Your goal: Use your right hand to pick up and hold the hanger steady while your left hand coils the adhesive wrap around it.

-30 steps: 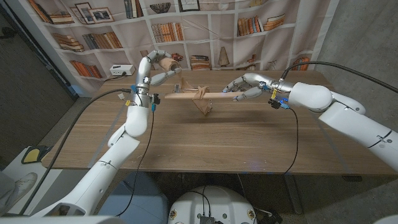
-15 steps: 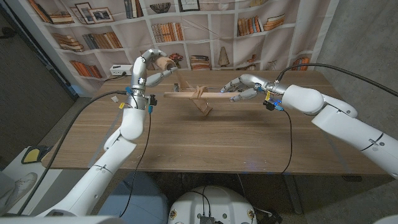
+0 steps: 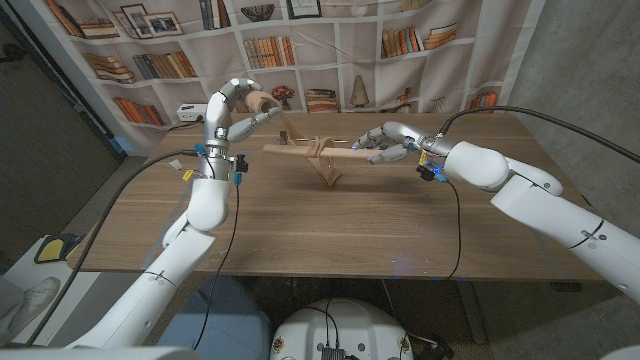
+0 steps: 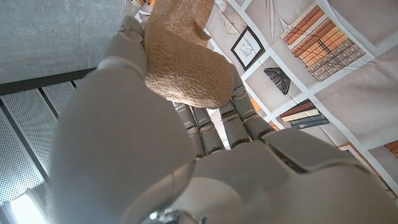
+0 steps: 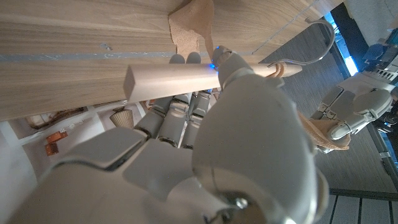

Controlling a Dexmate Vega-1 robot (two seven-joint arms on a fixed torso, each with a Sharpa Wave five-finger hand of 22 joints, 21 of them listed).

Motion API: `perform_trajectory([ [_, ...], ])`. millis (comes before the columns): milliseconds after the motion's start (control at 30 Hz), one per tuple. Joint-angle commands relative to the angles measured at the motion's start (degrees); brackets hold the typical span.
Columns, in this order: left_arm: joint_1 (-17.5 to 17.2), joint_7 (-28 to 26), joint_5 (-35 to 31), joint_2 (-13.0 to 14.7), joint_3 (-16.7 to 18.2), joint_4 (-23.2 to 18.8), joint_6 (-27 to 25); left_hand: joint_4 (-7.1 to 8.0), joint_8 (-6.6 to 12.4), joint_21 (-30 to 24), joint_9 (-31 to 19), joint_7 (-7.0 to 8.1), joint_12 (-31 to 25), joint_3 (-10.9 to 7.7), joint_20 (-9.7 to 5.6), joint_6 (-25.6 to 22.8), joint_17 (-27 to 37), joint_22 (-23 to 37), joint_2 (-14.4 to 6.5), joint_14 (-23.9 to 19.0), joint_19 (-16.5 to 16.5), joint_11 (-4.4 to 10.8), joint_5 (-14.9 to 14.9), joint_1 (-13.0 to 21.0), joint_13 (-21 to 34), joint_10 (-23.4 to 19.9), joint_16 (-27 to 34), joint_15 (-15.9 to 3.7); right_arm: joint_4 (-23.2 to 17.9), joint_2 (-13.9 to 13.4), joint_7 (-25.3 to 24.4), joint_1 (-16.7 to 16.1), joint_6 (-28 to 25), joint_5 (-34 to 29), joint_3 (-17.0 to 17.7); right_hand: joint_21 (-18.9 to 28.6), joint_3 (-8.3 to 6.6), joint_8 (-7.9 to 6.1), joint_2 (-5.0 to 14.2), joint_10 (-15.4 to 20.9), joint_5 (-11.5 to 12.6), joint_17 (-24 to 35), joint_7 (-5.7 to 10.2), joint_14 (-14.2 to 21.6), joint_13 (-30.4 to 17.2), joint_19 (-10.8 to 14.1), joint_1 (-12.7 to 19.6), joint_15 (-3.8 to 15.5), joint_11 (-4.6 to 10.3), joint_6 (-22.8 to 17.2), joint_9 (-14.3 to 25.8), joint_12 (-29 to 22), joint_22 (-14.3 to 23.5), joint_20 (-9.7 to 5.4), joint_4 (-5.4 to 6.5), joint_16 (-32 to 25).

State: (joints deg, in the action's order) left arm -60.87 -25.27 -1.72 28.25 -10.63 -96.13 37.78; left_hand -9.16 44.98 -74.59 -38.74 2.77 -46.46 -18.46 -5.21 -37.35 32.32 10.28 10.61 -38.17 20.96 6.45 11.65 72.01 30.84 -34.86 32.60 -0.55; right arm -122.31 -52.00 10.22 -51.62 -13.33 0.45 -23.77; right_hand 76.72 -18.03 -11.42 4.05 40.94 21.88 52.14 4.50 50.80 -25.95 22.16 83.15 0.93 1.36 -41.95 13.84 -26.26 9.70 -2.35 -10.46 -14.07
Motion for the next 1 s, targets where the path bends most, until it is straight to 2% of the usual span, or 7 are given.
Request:
perform_trajectory([
  [33, -1.0, 0.8, 1.7, 1.5, 0.0, 0.5, 2.6, -0.02, 0.47, -0.3, -0.2, 0.1, -0.3, -0.55, -0.28, 0.0, 3.6, 0.2, -19.3, -9.5, 0.4, -0.03, -0.1, 19.1, 0.1, 0.1, 0.5, -9.84, 0.8, 2.3, -2.3, 1.3, -2.4, -2.3, -1.8, 0.3, -0.79, -0.04, 1.54, 5.7, 0.2, 0.3, 0.16, 6.4, -7.7, -0.3, 1.2, 12.65, 5.23, -0.2, 0.2, -0.1, 0.3, -4.87, 1.11, -0.5],
  [500, -2.7, -1.1, 0.9, 1.0, 0.2, -0.3, 2.3, 0.0, 0.57, -0.3, -0.1, 0.05, -0.5, -0.56, -0.23, -0.1, 3.6, 0.2, -19.3, -9.5, 0.4, 0.01, -0.1, 19.0, 0.0, 0.0, 0.5, -9.85, 3.1, 3.9, -2.3, 3.3, -1.6, -3.3, -3.1, 0.2, -0.75, -0.02, 1.49, 5.9, 0.2, 0.2, 0.24, 6.4, -7.6, -0.3, 1.2, 12.69, 5.19, -0.1, 0.2, -0.2, 0.2, -4.77, 1.11, -0.5],
  [1000, -4.1, -0.6, 1.1, 2.0, -0.1, -2.3, 1.8, -0.02, 0.66, -0.3, 0.0, -0.02, -0.6, -0.63, -0.26, -0.2, 3.6, 0.2, -19.3, -9.5, 0.3, 0.06, 0.0, 19.0, -0.1, 0.0, 0.5, -9.83, 4.1, 4.7, -4.9, 1.7, -1.2, -3.5, -2.3, 0.2, -0.75, -0.11, 1.51, 5.7, 0.2, 0.3, 0.11, 6.4, -7.7, -0.5, 1.2, 12.67, 5.24, -0.4, 0.2, 0.0, 0.2, -4.62, 1.12, -0.5],
])
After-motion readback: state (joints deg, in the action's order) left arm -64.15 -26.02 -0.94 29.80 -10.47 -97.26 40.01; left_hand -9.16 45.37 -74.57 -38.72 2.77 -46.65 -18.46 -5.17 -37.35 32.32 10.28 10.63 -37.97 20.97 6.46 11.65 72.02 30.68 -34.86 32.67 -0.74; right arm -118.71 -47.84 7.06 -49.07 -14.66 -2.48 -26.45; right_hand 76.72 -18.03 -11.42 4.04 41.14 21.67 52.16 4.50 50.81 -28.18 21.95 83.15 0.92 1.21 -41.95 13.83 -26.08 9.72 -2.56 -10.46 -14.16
